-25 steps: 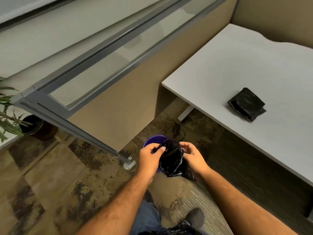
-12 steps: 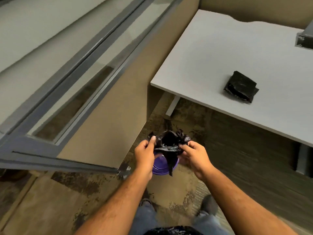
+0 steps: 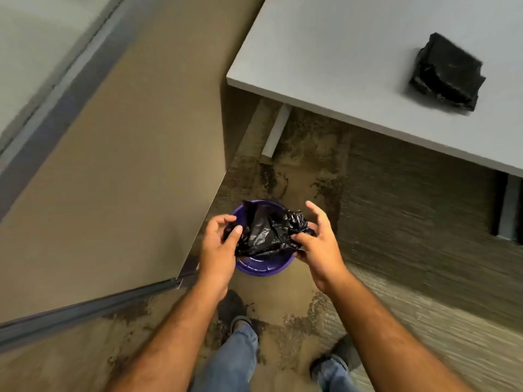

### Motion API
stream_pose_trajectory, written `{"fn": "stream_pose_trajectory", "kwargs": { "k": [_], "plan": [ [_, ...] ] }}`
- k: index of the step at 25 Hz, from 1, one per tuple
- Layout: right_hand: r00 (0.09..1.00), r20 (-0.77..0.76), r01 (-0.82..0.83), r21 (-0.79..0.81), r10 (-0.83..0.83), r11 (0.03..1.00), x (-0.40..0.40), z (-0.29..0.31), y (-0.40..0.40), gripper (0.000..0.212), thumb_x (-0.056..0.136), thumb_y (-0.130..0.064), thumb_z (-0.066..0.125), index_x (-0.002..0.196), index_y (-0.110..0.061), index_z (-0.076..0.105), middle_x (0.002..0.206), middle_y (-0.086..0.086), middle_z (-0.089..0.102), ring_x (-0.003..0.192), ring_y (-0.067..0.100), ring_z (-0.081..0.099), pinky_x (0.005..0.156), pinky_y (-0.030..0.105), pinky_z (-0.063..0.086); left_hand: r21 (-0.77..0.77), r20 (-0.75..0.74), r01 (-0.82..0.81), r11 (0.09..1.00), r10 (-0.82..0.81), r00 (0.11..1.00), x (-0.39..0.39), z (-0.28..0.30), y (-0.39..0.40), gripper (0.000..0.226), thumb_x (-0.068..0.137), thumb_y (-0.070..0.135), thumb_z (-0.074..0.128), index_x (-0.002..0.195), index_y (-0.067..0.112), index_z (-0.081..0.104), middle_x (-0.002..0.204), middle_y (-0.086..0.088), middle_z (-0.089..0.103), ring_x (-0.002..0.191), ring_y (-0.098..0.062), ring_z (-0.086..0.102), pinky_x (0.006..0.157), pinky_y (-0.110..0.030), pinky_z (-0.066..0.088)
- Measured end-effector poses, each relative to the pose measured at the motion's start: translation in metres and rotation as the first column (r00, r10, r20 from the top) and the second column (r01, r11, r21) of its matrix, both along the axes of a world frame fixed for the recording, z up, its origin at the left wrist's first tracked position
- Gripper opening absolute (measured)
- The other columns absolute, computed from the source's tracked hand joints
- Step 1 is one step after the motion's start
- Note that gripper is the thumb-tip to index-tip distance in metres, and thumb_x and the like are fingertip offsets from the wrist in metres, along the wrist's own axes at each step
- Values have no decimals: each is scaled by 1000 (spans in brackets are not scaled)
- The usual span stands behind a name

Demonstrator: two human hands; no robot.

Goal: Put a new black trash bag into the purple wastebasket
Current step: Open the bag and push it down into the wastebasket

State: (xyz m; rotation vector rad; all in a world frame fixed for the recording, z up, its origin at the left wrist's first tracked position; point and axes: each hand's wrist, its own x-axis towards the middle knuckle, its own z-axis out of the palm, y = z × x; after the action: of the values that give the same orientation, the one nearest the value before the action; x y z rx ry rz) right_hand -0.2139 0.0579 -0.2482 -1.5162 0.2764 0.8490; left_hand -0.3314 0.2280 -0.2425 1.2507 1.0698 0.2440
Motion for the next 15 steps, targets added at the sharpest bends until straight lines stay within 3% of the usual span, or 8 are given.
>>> {"fn": "stream_pose_trajectory", "kwargs": {
  "k": [1, 3, 6, 7, 9, 11, 15],
  "plan": [
    [998, 30, -52, -9, 52, 999, 4, -19, 0, 71, 89, 12, 55, 130, -46, 66, 108, -9, 78, 88, 8, 75, 63, 28, 59, 69, -11, 104, 992, -103, 995, 0, -20, -1, 30, 102, 7, 58, 105, 36, 69, 112, 5, 71, 93, -18, 72, 60, -37, 63],
    [988, 90, -120, -68, 126, 990, 7, -64, -3, 58, 91, 10, 53, 117, -35, 78, 114, 0, 79, 89, 15, 72, 62, 28, 58, 163, -91, 232, 959, -220, 971, -1, -63, -1, 43, 102, -1, 52, 99, 35, 76, 111, 7, 68, 95, -21, 71, 61, -39, 66],
    [981, 115, -135, -169, 156, 976, 10, -137, -7, 22, 95, 0, 67, 97, -17, 82, 97, 10, 81, 83, 18, 75, 60, 24, 59, 281, -235, 330, 901, -269, 934, -5, -134, 4, 22, 92, 1, 65, 90, 14, 82, 101, 4, 71, 99, -23, 71, 86, -51, 63],
    [983, 102, -136, -177, 156, 975, 12, -162, -8, 11, 94, -6, 72, 92, -13, 81, 90, 10, 80, 79, 17, 75, 59, 24, 59, 301, -257, 374, 877, -303, 918, -5, -154, 5, 8, 88, 13, 75, 90, 14, 82, 99, 4, 72, 97, -19, 71, 89, -48, 61],
    [981, 89, -151, -222, 174, 963, 16, -202, -10, 17, 94, -19, 77, 86, -4, 78, 77, 11, 75, 67, 16, 71, 55, 24, 58, 380, -369, 503, 776, -372, 852, -3, -186, 8, 36, 69, 51, 87, 87, 21, 79, 96, 7, 69, 90, -7, 68, 83, -29, 58],
    [976, 102, -160, -275, 195, 948, 15, -234, -14, 25, 95, -27, 76, 81, -5, 76, 69, 6, 71, 59, 13, 64, 52, 24, 53, 411, -448, 584, 700, -402, 798, 1, -216, 11, 58, 53, 67, 89, 87, 21, 78, 94, 8, 66, 84, -3, 64, 76, -17, 52],
    [974, 74, -173, -354, 212, 919, 7, -268, -15, 38, 87, -49, 79, 76, -13, 76, 66, -7, 74, 55, 5, 64, 53, 23, 51, 436, -360, 582, 686, -460, 812, 6, -261, 9, 31, 71, 28, 95, 89, 8, 78, 94, 0, 63, 84, -16, 63, 84, -28, 52]
  ]
}}
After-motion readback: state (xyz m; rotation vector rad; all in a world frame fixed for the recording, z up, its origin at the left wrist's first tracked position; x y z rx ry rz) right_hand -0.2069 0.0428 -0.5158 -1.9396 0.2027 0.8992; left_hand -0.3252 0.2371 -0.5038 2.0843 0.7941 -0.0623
